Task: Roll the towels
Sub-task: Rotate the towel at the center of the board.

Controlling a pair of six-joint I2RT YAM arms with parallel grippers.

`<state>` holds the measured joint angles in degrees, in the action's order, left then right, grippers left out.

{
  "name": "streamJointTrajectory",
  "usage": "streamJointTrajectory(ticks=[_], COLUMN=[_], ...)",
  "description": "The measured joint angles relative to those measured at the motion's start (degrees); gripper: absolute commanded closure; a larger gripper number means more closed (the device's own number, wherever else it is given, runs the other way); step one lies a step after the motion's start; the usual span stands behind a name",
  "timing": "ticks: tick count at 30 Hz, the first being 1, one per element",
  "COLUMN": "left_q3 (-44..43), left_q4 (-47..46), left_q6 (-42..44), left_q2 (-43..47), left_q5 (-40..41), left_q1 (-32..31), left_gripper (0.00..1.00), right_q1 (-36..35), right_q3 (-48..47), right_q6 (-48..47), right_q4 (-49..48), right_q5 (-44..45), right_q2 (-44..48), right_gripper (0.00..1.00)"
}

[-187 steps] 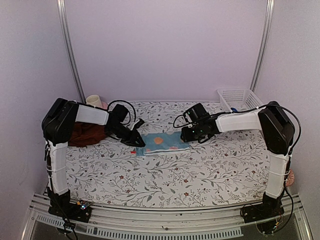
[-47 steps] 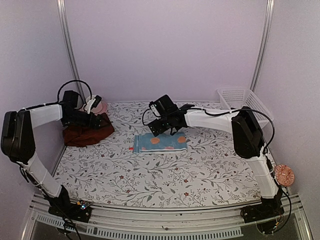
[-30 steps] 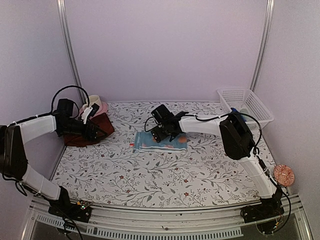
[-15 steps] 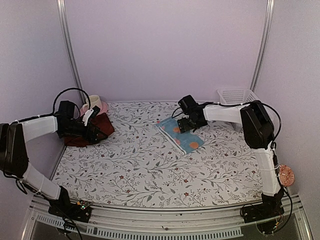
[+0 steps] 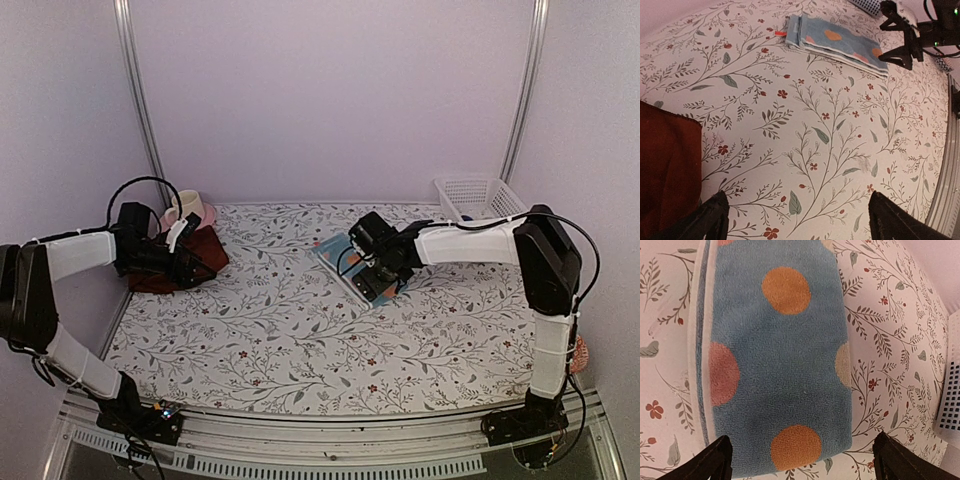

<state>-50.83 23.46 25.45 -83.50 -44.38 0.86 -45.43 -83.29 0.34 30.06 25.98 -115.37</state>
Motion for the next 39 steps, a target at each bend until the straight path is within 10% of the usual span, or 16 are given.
streamJointTrajectory(ticks=[39], left_q3=[0.0], left_q4=[-2.5], left_q6=[10.8], left_q2=[6.0], left_q5=[-6.2], left_q1=[-4.4], left_gripper=[0.03], right_q1=[-6.4], right_q3=[-12.1], right_q6=[-2.7], right_q4=[0.7], right_q5=[-6.3], right_q2=[-9.7], right_gripper=[0.01])
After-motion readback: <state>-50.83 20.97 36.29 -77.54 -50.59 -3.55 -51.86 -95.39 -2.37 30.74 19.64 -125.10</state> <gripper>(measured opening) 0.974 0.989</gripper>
